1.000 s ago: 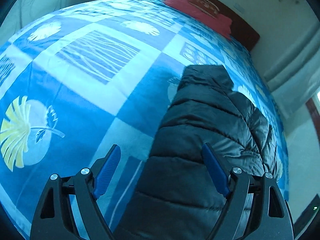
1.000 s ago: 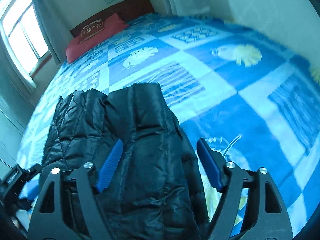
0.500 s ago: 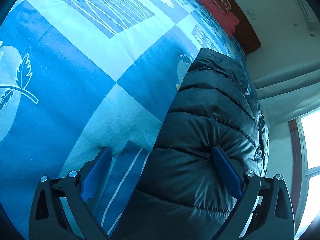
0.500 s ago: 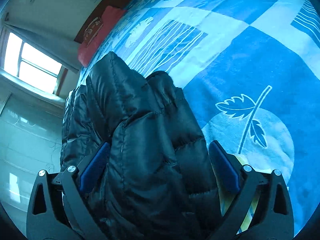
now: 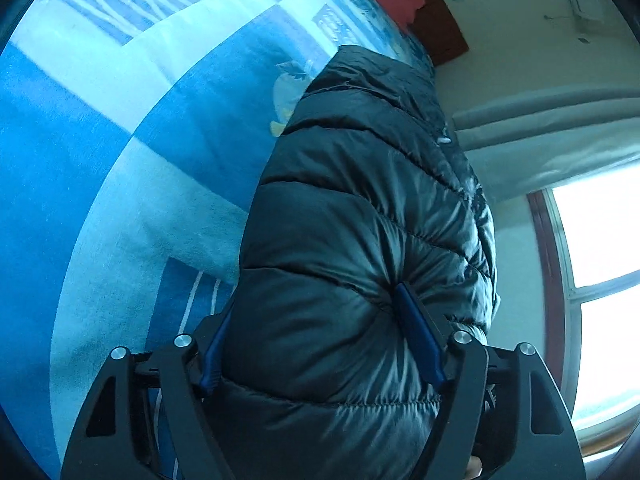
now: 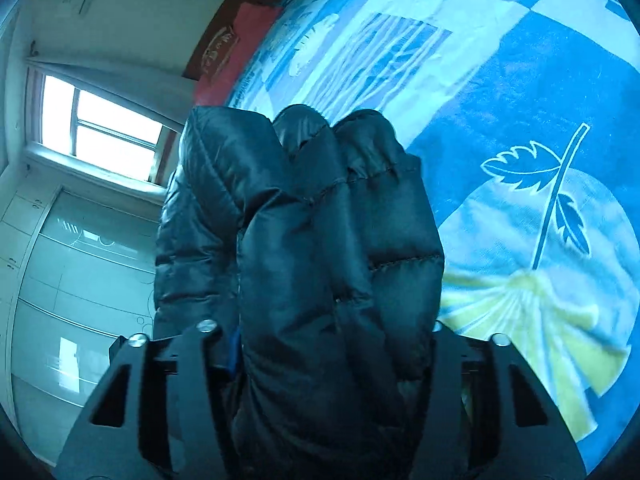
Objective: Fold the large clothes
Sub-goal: 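Lift the bundle end with both tools and roll it over onto itself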
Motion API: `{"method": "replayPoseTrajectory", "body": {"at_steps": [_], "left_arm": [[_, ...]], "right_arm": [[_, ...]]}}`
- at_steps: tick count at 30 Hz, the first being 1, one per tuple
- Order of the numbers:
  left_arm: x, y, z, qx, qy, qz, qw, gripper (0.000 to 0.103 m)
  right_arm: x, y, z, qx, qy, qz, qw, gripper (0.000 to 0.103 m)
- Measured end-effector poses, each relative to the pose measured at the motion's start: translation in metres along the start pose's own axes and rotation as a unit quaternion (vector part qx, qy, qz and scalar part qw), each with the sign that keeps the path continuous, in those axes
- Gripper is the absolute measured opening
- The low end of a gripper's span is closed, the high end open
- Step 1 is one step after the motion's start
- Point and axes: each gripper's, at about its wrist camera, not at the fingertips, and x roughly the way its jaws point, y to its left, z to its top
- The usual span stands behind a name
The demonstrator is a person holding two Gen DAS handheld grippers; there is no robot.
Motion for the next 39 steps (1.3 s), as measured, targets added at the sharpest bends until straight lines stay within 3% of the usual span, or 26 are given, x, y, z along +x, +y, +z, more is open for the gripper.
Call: {"method": "replayPoseTrajectory", "body": {"at_steps": [5, 8, 14, 18, 27, 32, 35, 39], "left_arm": [[-0.024, -0.003, 0.015, 0.028, -0.014, -0.013, 0.9994, 0.067], [-0.054, -0.001, 0.032, 0.032, -0.043, -0.022, 0.9983, 0.067], [-0.105, 0.007, 0.095, 0.032, -0.103, -0.013, 0.9941, 0.067], [-0.114, 0.020, 0.137, 0.029, -0.123, 0.002, 0.9919, 0.067], [-0.071, 0.083, 0.178, -0.020, -0.094, 0.037, 0.9947, 0.067], [-0.070, 0.093, 0.177, -0.018, -0.096, 0.022, 0.9950, 0.069], [-0.078, 0.088, 0.176, -0.012, -0.098, 0.026, 0.9948, 0.071], [-0.098, 0.086, 0.168, 0.020, -0.113, 0.052, 0.9920, 0.070]], "right_arm": [[0.000, 0.030, 0.000, -0.014, -0.001, 0.035, 0.999, 0.041], [0.014, 0.063, 0.008, -0.030, 0.005, 0.068, 0.997, 0.040], [0.072, 0.134, 0.032, -0.060, 0.030, 0.114, 0.991, 0.040], [0.122, 0.159, 0.047, -0.058, 0.051, 0.129, 0.989, 0.040], [0.209, 0.135, 0.054, -0.022, 0.095, 0.086, 0.992, 0.041], [0.205, 0.123, 0.051, -0.019, 0.091, 0.085, 0.992, 0.049], [0.198, 0.125, 0.051, -0.026, 0.084, 0.073, 0.993, 0.060], [0.177, 0.123, 0.051, -0.039, 0.071, 0.062, 0.995, 0.065]]}}
